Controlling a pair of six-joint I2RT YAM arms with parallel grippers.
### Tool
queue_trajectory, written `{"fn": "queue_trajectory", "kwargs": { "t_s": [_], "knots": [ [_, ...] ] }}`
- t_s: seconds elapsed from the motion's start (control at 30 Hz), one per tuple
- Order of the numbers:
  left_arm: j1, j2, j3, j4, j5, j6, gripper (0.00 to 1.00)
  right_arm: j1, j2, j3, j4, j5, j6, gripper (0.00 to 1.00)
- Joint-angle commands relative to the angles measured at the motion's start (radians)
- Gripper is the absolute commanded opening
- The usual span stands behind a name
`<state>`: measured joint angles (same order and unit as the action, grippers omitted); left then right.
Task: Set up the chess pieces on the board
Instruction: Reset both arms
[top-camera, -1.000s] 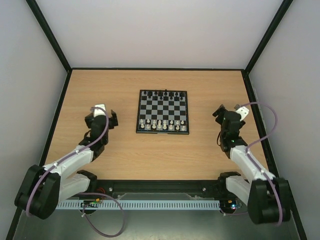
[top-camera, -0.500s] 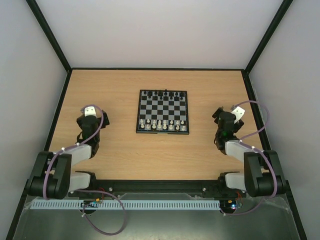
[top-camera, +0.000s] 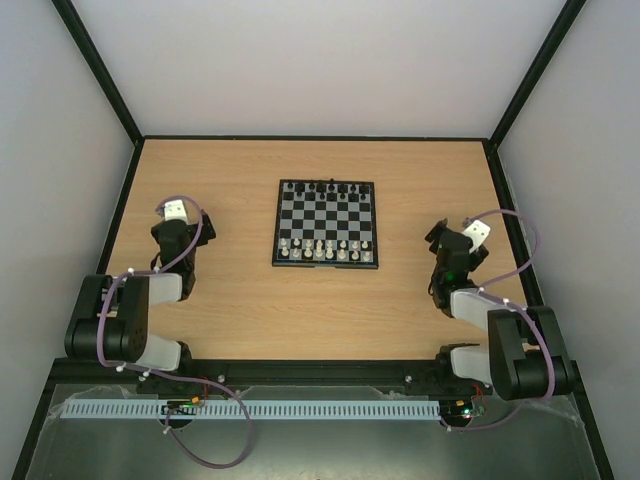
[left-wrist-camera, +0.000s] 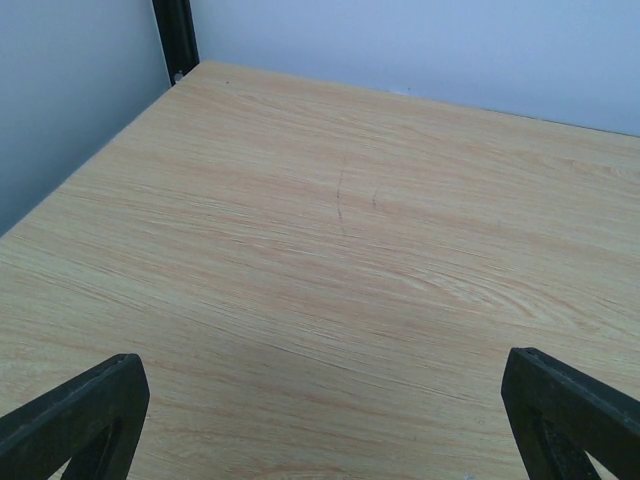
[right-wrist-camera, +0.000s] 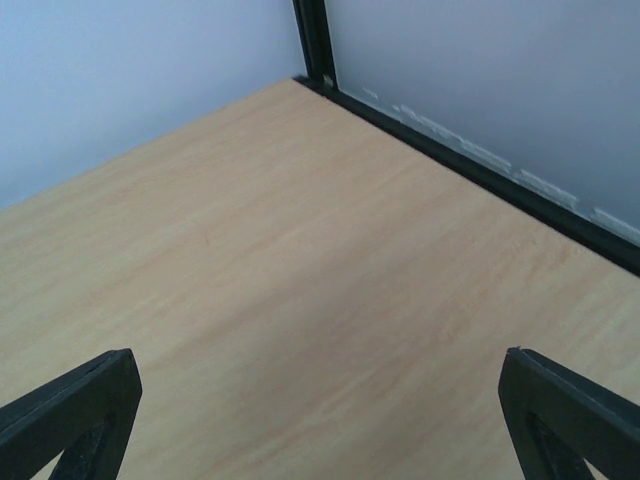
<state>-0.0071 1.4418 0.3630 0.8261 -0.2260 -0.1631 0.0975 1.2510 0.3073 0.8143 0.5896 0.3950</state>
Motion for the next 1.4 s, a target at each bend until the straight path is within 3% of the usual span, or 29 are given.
{"fn": "queue_trajectory", "kwargs": {
  "t_s": [0.0,0.63,0.9,1.07,1.2,1.27,1.37],
  "knots": [
    [0.005,0.014,0.021,0.065,-0.020,0.012,0.99,-0.005,0.015,-0.084,0.104,0.056,0.005,0.99],
    [0.001,0.004,0.019,0.049,0.000,0.007,1.00,-0.007,0.240,0.085,0.108,-0.020,-0.122,0.99],
    [-0.002,0.002,0.016,0.052,-0.014,0.006,0.99,-0.007,0.158,-0.028,0.225,-0.011,-0.111,0.99],
    [-0.002,-0.003,0.007,0.065,-0.009,0.013,1.00,-0.007,0.227,0.046,0.171,-0.039,-0.136,0.99],
    [-0.006,-0.019,-0.017,0.097,-0.013,0.018,0.99,-0.008,0.260,0.079,0.147,-0.096,-0.170,0.99],
    [-0.014,-0.020,-0.020,0.105,-0.022,0.025,0.99,-0.004,0.257,0.046,0.214,-0.219,-0.237,0.99],
    [-0.023,-0.027,-0.032,0.125,-0.035,0.037,0.99,0.006,0.225,-0.017,0.286,-0.206,-0.235,0.98]
  ]
}}
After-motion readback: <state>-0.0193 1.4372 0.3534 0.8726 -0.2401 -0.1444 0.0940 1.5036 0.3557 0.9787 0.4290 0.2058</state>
